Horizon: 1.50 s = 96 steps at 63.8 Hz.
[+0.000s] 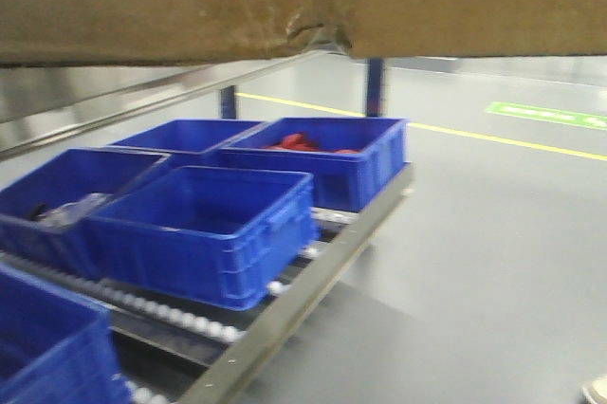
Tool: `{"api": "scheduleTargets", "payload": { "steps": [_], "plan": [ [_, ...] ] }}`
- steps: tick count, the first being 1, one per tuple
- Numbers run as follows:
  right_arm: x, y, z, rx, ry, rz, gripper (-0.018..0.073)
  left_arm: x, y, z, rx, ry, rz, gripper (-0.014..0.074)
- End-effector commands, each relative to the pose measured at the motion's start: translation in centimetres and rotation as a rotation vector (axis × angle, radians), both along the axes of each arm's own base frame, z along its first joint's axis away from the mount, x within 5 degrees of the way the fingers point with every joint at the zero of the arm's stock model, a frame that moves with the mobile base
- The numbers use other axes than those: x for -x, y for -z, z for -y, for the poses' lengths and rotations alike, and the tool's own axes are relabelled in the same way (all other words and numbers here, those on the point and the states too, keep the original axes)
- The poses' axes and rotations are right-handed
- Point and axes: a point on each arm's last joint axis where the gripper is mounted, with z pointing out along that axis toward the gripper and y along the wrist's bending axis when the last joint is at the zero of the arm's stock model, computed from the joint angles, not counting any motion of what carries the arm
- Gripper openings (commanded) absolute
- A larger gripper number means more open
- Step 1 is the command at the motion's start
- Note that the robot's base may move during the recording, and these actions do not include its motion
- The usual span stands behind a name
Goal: Grab carton from right shelf to conveyor
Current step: 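Hold the carton with both grippers while the base turns away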
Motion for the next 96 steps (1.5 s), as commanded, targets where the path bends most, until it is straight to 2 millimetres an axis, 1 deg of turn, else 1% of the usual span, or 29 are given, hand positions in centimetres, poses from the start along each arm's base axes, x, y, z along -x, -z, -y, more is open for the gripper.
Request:
{"api": "scheduleTargets", "payload": {
  "steps": [1, 96],
  "plan": [
    [0.26, -0.82, -0.01, -0.048, -0.022, 0.065, -0.0069, 0.15, -0.55, 0.39, 0.039, 0.024, 0.035, -0.0017],
    [0.25, -0.84, -0.02, -0.049, -0.022, 0.067, -0.0069, 0.15, -0.55, 0.39, 0.039, 0.024, 0.035, -0.0017]
  ]
}}
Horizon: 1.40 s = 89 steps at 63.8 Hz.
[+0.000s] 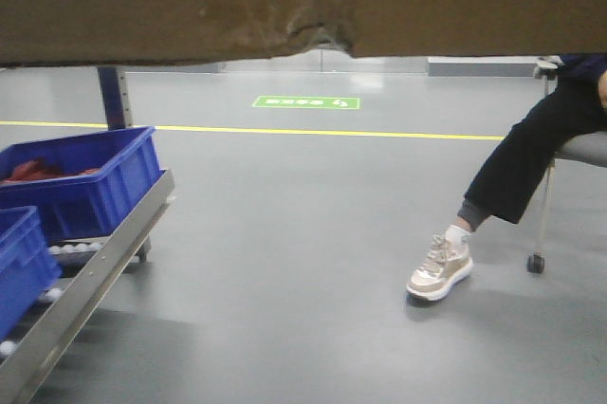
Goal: Grab carton from right shelf to conveyor
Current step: 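Hold the carton with both grippers while the base turns away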
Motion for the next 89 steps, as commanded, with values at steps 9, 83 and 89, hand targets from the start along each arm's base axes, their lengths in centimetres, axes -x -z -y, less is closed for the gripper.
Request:
{"api": "scheduleTargets", "payload": {
  "steps": [9, 83, 89],
  "plan": [
    [0.2, -0.81, -0.05, -0.048, -0.022, 0.065, -0.0069, 0.15, -0.54, 0.41, 0.04, 0.025, 0.034, -0.0017],
    [0.15, -0.91, -0.11, -0.056, -0.024, 0.076, -0.0069, 0.07, -0.52, 0.38, 0.033, 0.021, 0.037, -0.0017],
    [0.15, -0.91, -0.11, -0.056, -0.024, 0.076, -0.0069, 0.04, -0.54, 0.31, 0.026, 0.017, 0.041, -0.0017]
  ]
}}
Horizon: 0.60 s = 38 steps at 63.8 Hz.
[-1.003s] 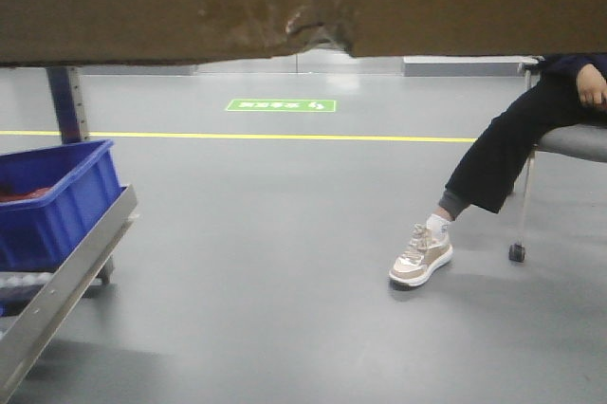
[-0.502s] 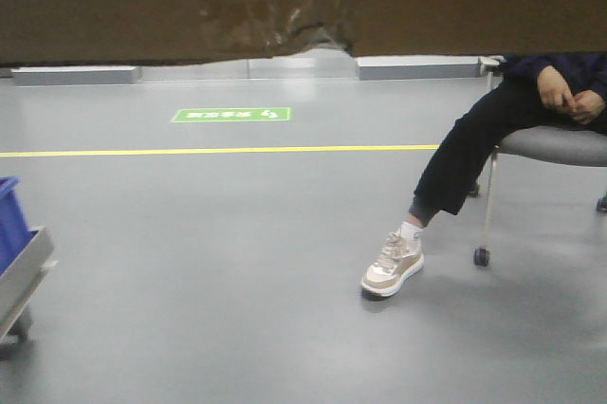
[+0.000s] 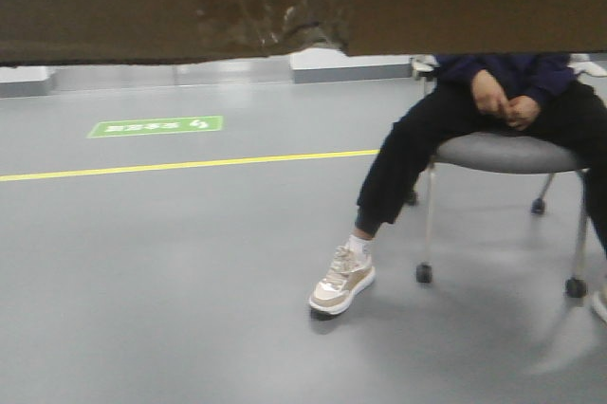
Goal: Grab carton from right shelf to conveyor
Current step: 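Hold the carton with both grippers while the base turns away, then carry the carton with both grippers over the red-framed conveyor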
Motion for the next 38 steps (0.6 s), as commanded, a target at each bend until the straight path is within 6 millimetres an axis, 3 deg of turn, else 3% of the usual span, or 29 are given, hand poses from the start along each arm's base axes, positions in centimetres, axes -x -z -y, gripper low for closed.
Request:
{"api": "scheduleTargets", "payload": {
  "steps": [1, 38],
  "plan": [
    [0.22, -0.81, -0.06, -0.049, -0.023, 0.065, -0.0069, 0.07, -0.52, 0.36, 0.031, 0.021, 0.038, -0.0017],
    [0.22, -0.81, -0.06, -0.049, -0.023, 0.065, -0.0069, -0.1, -0.65, -0.04, -0.008, -0.004, 0.062, -0.0017]
  ]
}}
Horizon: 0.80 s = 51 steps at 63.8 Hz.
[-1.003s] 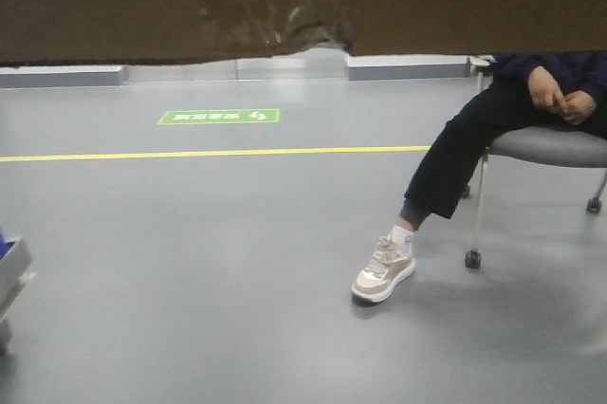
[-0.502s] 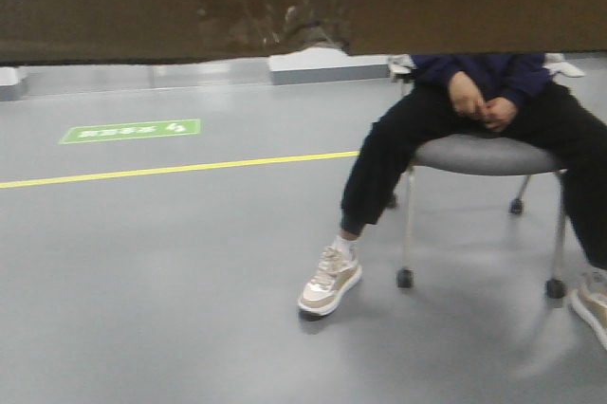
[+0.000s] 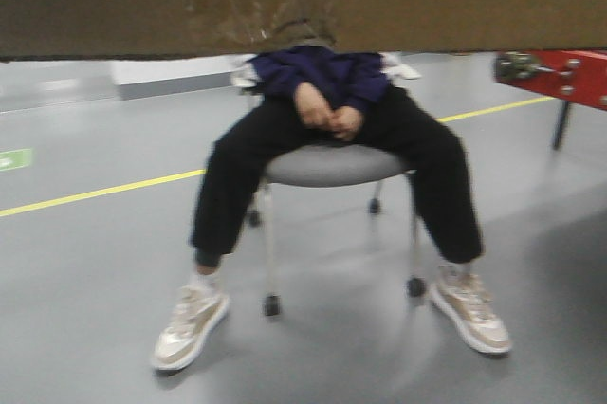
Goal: Grab carton from right shelf to conveyor
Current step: 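Carry the carton with both grippers over the red-framed conveyor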
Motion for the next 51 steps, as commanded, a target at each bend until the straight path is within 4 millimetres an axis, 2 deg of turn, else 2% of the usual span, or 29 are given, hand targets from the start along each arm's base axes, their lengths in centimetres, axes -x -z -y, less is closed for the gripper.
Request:
{"api": "scheduleTargets", "payload": {
  "steps": [1, 51],
  "plan": [
    [0.24, -0.76, 0.0, -0.042, -0.02, 0.059, -0.0069, -0.02, -0.55, 0.15, 0.016, 0.01, 0.044, -0.0017],
    [0.33, -0.74, -0.15, -0.058, -0.03, 0.049, -0.0069, -0.06, -0.59, 0.02, 0.004, 0.003, 0.051, -0.0017]
  ]
}}
